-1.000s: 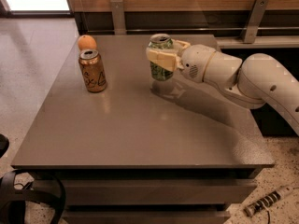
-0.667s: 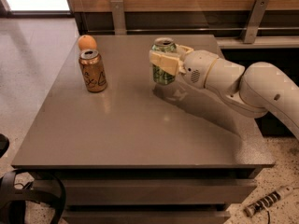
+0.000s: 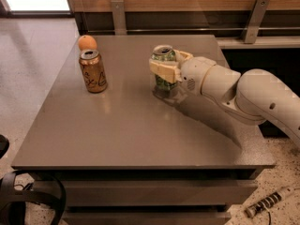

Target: Place green can upright

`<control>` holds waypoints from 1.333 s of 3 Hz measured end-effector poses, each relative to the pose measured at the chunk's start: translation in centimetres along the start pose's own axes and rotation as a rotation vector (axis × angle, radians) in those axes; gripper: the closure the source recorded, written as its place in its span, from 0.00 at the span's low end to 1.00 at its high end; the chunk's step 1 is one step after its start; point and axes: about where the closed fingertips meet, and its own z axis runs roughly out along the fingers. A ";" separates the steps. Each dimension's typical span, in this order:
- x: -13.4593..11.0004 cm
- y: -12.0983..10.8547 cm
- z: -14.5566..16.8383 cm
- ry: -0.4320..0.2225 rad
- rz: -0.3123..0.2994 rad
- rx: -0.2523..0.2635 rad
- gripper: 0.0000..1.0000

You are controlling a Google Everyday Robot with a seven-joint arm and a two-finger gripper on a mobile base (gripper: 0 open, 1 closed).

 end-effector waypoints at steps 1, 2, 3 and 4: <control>1.6 0.0 0.8 -0.014 -0.050 0.007 1.00; 3.2 -0.3 1.1 -0.052 -0.055 0.025 1.00; 2.9 -0.3 1.1 -0.052 -0.056 0.025 0.85; 2.9 -0.3 1.1 -0.052 -0.056 0.025 0.56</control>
Offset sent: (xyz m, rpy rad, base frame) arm 0.0289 -0.0101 -0.0963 0.1936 -0.0881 -0.0765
